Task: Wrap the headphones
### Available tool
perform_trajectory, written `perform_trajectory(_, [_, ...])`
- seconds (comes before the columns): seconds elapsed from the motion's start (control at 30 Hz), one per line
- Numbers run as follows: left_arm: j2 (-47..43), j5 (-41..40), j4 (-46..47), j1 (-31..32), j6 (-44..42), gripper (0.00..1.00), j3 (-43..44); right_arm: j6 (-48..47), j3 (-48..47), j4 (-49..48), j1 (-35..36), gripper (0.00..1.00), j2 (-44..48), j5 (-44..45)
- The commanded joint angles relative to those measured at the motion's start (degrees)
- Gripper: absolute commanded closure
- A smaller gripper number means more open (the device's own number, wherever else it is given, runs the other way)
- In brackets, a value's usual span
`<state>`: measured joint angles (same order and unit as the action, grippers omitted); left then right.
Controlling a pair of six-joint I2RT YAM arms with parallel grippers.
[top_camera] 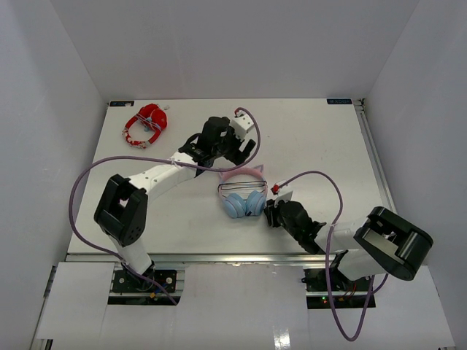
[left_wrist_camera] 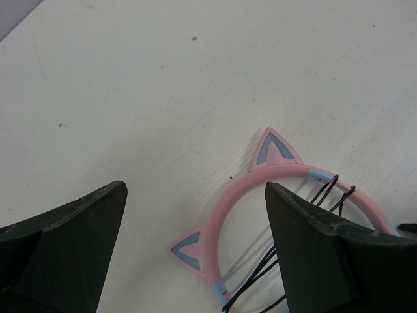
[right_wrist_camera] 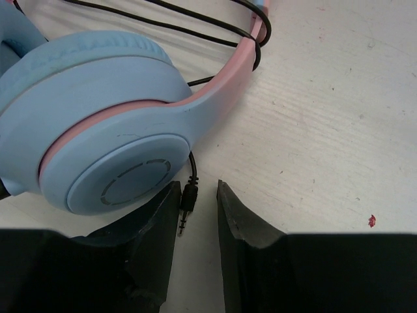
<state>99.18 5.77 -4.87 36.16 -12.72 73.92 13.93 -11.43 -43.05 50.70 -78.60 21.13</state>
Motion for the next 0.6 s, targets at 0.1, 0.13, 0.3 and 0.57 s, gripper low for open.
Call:
perform_trajectory(0.1, [-11.3,-7.0,0.9,-0.2,14.0,0.02,-2.4,2.1,-2.4,-0.9,-0.8,0.85,-3.6,6.3])
perform_trajectory(0.13, [-12.5,-6.2,0.9,-0.2,15.0,0.02,-3.5,2.2,-2.7,-0.8,-1.0,0.87,-4.0,6.7])
perform_trajectory(0.3, [-17.1,-1.0,0.8,0.4,18.1,0.02,-8.2,2.8,-3.6,-0.8,-3.6,0.92,-4.6,7.7])
perform_trajectory(0.57, [-21.3,-1.3,0.3,2.1,19.8,0.02,-14.0,0.9,-7.9,-0.8,-8.2,0.92,-8.0,5.6])
